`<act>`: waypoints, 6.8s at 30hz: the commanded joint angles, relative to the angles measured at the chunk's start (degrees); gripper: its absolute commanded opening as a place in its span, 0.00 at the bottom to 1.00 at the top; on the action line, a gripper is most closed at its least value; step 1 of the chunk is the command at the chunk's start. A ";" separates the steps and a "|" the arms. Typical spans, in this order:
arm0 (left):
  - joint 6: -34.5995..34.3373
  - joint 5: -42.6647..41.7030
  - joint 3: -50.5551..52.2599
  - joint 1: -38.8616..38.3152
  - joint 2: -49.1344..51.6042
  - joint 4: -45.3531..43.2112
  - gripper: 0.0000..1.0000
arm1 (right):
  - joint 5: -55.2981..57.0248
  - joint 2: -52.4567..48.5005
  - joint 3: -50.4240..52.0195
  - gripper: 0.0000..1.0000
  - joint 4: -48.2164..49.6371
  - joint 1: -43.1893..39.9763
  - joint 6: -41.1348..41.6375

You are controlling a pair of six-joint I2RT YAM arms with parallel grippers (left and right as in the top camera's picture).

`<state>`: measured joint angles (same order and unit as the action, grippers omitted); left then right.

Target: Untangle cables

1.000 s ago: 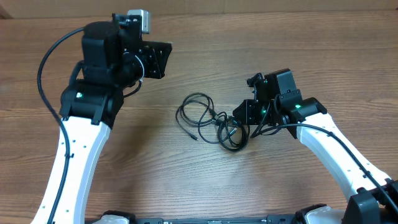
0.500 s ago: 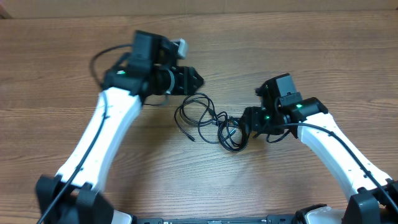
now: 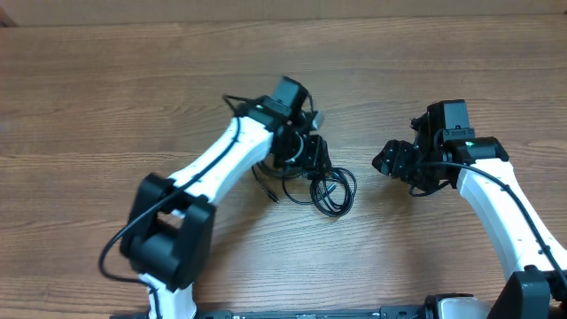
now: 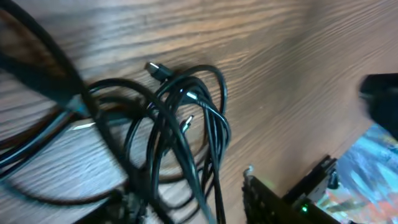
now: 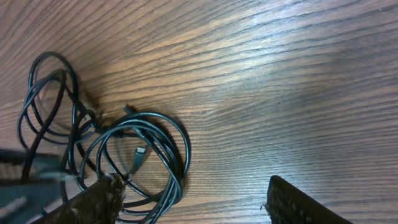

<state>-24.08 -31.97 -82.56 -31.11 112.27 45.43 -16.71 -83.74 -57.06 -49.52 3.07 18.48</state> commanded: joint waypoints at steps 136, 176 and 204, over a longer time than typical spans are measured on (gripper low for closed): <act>9.27 21.03 -11.39 6.08 -0.44 11.98 0.07 | -11.58 -6.64 -3.04 0.04 9.05 12.61 21.90; 15.67 9.99 -16.94 10.64 -0.22 7.06 0.70 | 6.99 -9.09 -2.99 0.59 20.17 20.39 -16.76; 3.78 35.39 -13.49 7.65 -2.91 27.67 0.24 | -0.59 -19.34 -2.99 0.67 33.51 20.50 -24.37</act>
<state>-14.37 -1.96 -96.71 -25.10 112.71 73.49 -16.58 -101.86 -58.94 -17.19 23.62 -3.33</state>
